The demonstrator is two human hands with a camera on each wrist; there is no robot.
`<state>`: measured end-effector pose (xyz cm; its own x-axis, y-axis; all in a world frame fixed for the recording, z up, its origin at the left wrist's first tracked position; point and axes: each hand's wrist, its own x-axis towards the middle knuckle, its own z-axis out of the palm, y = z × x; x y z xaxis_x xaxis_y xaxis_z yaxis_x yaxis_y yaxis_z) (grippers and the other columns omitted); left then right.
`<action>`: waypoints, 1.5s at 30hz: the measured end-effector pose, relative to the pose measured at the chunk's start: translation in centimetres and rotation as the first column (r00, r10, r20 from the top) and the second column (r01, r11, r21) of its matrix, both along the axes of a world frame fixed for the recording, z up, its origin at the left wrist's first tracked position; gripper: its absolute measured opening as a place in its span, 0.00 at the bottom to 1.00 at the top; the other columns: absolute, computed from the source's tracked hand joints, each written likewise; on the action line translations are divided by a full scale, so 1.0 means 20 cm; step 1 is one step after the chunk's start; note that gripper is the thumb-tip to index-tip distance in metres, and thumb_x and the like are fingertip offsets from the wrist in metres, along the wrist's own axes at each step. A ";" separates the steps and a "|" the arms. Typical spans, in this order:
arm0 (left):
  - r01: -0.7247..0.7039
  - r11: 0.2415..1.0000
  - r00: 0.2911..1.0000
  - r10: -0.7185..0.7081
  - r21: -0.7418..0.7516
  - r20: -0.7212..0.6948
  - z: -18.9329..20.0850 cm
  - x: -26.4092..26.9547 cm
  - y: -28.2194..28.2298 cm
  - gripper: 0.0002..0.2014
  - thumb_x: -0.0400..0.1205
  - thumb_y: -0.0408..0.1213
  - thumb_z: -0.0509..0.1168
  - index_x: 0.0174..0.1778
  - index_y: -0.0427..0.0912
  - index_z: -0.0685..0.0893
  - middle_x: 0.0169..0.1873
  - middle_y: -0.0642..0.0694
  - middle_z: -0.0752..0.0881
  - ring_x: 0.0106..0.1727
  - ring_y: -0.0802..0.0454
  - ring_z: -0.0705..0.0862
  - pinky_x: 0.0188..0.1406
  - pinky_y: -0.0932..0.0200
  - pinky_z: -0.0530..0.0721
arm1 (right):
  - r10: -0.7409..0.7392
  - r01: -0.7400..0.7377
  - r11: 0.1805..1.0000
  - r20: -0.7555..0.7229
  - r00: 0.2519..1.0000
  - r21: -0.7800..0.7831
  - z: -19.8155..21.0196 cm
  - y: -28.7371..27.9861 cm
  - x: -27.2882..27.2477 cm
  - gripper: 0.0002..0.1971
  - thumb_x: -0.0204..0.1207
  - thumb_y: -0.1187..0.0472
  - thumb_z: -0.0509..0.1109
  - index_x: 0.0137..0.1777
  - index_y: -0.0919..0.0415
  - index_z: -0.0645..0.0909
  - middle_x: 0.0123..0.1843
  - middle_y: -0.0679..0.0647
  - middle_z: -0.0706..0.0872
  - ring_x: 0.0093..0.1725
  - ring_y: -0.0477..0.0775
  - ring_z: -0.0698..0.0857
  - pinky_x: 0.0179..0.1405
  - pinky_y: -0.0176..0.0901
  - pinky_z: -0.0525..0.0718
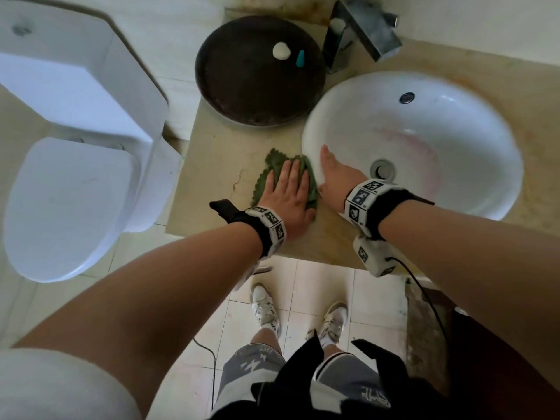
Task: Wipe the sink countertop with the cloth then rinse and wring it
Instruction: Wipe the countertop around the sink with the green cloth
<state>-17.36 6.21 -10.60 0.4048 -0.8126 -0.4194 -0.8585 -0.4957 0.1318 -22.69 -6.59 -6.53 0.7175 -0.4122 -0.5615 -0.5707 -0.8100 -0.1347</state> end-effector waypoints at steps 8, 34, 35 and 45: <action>-0.005 1.000 1.000 0.005 0.016 0.009 0.01 -0.34 0.07 0.38 0.84 0.56 0.45 0.84 0.41 0.37 0.83 0.38 0.34 0.83 0.40 0.32 0.82 0.36 0.39 | 0.161 -0.161 0.987 0.011 0.987 0.010 0.08 -0.04 -0.19 0.36 0.84 0.61 0.57 0.85 0.61 0.39 0.82 0.65 0.63 0.71 0.67 0.76 0.67 0.52 0.74; -0.226 0.973 0.974 0.226 0.040 -0.007 0.00 -0.66 -0.01 0.38 0.84 0.57 0.42 0.82 0.45 0.29 0.80 0.41 0.26 0.81 0.42 0.26 0.81 0.38 0.35 | 0.235 -0.245 0.969 0.172 0.957 0.041 0.11 -0.15 -0.57 0.32 0.81 0.66 0.59 0.84 0.57 0.56 0.74 0.63 0.76 0.68 0.65 0.79 0.64 0.51 0.77; -0.222 0.975 0.974 0.223 0.028 -0.027 0.01 -0.72 -0.04 0.39 0.84 0.58 0.43 0.81 0.45 0.28 0.79 0.40 0.25 0.80 0.42 0.26 0.80 0.38 0.33 | 0.232 -0.241 0.970 0.170 0.958 0.038 0.11 -0.15 -0.57 0.31 0.82 0.67 0.58 0.84 0.56 0.56 0.76 0.62 0.74 0.69 0.64 0.79 0.65 0.50 0.77; 0.028 1.000 0.995 -0.027 0.006 -0.101 0.01 -1.02 -0.11 0.40 0.82 0.58 0.52 0.84 0.50 0.37 0.83 0.37 0.33 0.83 0.39 0.30 0.80 0.37 0.32 | 0.257 -0.265 0.959 0.083 0.963 0.103 0.08 -0.14 -0.57 0.35 0.82 0.70 0.57 0.85 0.58 0.45 0.86 0.56 0.56 0.79 0.60 0.67 0.75 0.47 0.67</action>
<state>-37.66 4.08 -10.48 0.3376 -0.8195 -0.4631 -0.8545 -0.4732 0.2145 -34.03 -9.48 -4.84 0.8296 -0.1426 -0.5399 -0.3279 -0.9070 -0.2642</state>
